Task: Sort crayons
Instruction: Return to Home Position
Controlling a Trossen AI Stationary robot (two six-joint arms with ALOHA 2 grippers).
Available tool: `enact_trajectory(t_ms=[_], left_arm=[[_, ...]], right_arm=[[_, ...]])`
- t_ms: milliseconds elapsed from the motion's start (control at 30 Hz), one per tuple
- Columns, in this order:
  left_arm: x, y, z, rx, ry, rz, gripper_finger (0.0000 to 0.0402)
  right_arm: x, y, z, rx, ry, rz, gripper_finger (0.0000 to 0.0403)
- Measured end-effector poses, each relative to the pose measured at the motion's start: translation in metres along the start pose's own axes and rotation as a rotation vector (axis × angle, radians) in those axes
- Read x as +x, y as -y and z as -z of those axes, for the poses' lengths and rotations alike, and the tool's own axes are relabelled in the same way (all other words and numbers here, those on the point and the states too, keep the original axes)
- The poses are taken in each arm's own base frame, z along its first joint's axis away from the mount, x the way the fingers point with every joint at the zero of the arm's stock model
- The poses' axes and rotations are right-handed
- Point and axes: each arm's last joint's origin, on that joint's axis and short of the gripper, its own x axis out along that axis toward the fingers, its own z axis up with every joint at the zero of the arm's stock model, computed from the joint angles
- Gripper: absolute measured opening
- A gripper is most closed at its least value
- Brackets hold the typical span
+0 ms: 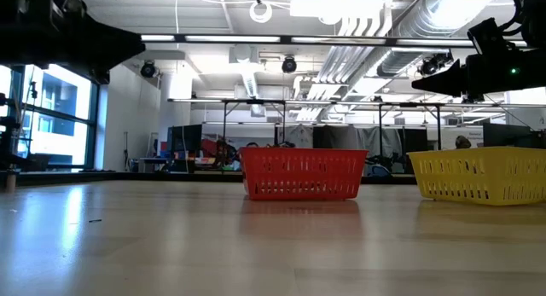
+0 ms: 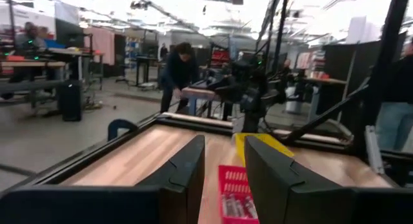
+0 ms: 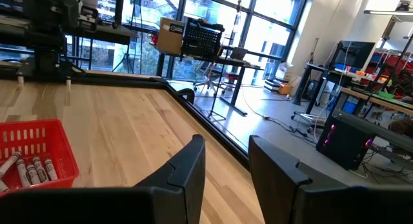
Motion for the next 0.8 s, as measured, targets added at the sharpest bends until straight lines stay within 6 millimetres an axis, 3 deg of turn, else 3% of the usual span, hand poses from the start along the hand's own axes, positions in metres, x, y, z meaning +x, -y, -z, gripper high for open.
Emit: enact_trajectory(t_ms=[800], left_arm=[[0.0005, -0.0028, 0.0012, 0.009, -0.011, -0.03, 0.0099]], right_arm=[[0.0, 0.0, 0.0, 0.0, 0.0, -0.001, 0.0112]])
